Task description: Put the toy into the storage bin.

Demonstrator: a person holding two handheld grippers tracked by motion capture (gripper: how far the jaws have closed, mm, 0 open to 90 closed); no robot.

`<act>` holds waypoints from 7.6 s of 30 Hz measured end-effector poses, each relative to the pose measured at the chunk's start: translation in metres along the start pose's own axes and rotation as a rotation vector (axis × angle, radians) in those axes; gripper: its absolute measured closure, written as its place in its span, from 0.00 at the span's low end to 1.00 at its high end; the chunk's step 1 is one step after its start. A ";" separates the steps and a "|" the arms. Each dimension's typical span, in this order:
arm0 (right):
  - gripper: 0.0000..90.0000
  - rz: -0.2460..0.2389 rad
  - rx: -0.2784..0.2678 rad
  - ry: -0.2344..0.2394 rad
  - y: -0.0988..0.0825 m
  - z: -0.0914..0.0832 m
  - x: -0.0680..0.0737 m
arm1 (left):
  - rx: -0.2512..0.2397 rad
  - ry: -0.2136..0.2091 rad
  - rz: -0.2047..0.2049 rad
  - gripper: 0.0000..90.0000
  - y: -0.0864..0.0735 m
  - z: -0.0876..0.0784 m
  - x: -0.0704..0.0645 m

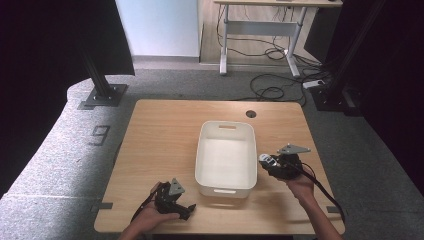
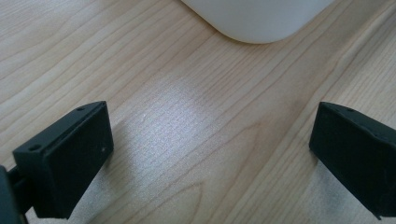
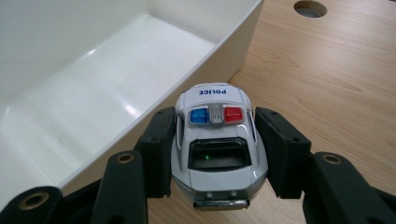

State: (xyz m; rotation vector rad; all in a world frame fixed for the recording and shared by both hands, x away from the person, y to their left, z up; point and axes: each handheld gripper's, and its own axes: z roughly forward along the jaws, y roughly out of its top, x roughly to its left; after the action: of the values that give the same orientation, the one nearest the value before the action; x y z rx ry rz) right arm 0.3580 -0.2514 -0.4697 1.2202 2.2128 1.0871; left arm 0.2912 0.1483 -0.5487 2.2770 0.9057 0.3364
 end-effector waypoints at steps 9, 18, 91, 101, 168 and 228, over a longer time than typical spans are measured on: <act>0.55 0.001 0.003 0.006 -0.001 0.001 0.002 | 0.000 0.000 0.000 0.00 0.000 0.000 0.000; 0.55 -0.012 0.021 0.006 -0.003 0.006 0.005 | 0.000 0.000 0.000 0.00 0.000 0.000 0.000; 0.56 0.082 -0.147 0.014 0.016 -0.031 -0.002 | 0.000 -0.002 0.002 0.00 0.000 0.000 0.000; 0.56 0.069 -0.188 0.020 0.023 -0.038 0.007 | 0.000 -0.002 0.002 0.00 0.000 0.000 0.000; 0.56 0.076 0.147 0.028 0.085 0.149 0.104 | 0.001 -0.002 0.004 0.00 0.001 0.001 0.000; 0.45 -0.014 -0.060 0.110 0.037 0.004 0.052 | 0.002 -0.003 0.006 0.00 0.001 0.001 -0.001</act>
State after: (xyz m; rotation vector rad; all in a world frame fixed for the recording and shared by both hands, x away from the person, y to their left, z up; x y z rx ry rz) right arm 0.3516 -0.1941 -0.4414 1.1440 2.2478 1.2332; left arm 0.2917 0.1463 -0.5486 2.2816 0.8977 0.3347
